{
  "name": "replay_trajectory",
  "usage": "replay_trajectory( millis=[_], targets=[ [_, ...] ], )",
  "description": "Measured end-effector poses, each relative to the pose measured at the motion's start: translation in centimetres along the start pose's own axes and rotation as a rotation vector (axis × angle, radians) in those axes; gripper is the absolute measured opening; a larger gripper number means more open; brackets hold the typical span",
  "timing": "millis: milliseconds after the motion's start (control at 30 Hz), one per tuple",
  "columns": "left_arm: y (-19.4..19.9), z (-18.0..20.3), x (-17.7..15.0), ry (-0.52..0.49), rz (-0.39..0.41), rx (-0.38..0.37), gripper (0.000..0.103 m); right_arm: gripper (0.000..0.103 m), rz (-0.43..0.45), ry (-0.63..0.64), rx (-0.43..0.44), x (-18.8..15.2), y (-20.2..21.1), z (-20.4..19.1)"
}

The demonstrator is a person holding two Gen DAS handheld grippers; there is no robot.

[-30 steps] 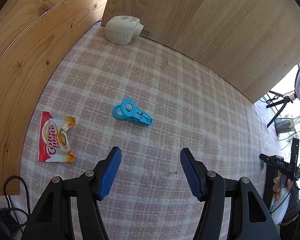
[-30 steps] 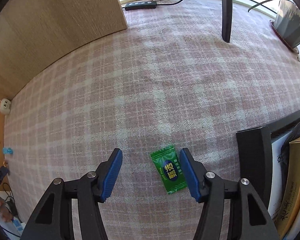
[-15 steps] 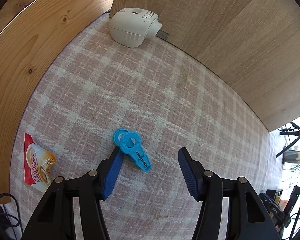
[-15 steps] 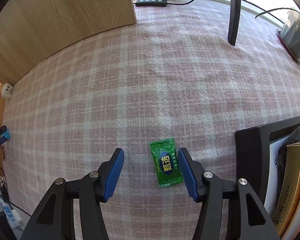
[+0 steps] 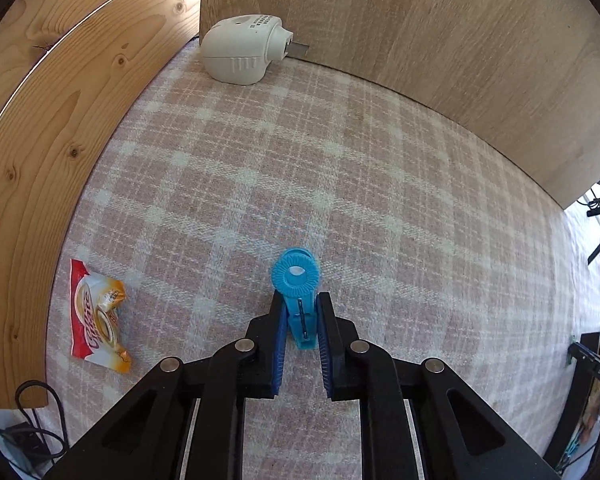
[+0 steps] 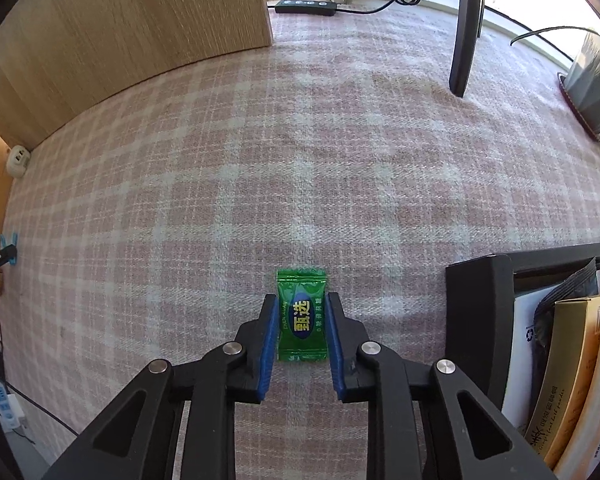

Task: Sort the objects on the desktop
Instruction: 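Carry the candy packet and clothespin over the tray and open both tools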

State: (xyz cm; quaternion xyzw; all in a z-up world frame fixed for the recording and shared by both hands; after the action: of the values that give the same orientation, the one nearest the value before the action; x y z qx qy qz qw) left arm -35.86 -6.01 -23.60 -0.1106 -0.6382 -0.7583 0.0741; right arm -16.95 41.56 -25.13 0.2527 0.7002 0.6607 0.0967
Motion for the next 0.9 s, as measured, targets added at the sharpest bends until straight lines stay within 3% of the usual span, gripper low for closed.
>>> replay_trajectory(
  millis=[200, 300, 567, 700, 733, 900],
  targets=[
    [1.3, 1.5, -2.3, -0.036, 0.003, -0.018, 0.015, 0.018, -0.016, -0.004, 0.028, 0.3, -0.2, 2.2],
    [2.6, 2.7, -3.6, -0.071, 0.012, -0.026, 0.015, 0.017, 0.007, -0.011, 0.057, -2.5, 1.6, 0.4],
    [7.5, 9.0, -8.0, -0.215, 0.043, -0.078, 0.015, 0.017, 0.070, 0.010, 0.153, -7.6, 7.3, 0.1],
    [10.0, 14.0, -10.6, -0.292, 0.070, -0.115, 0.015, 0.017, 0.112, 0.030, 0.189, -7.2, 11.9, -2.6],
    [10.6, 15.3, -10.8, -0.311, 0.075, -0.128, 0.015, 0.017, 0.123, 0.034, 0.197, -5.6, 12.2, -3.4],
    [12.7, 23.3, -13.3, -0.404, 0.101, -0.183, 0.015, 0.017, 0.176, 0.037, 0.218, -3.6, 12.6, -0.6]
  ],
)
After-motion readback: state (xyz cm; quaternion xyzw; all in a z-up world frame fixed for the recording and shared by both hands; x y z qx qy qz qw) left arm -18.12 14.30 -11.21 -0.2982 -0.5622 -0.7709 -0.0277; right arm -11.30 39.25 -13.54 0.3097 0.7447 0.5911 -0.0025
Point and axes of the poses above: each gripper's, at about its wrist camera, not at the fingertips, and y roughly against the way its jaws point, z to its right, x to its top, the point moved 10 cm from there along -y, roughly the way its jaws point, and after that the axes turned 1 degree about -y, right-handed, at the moved point
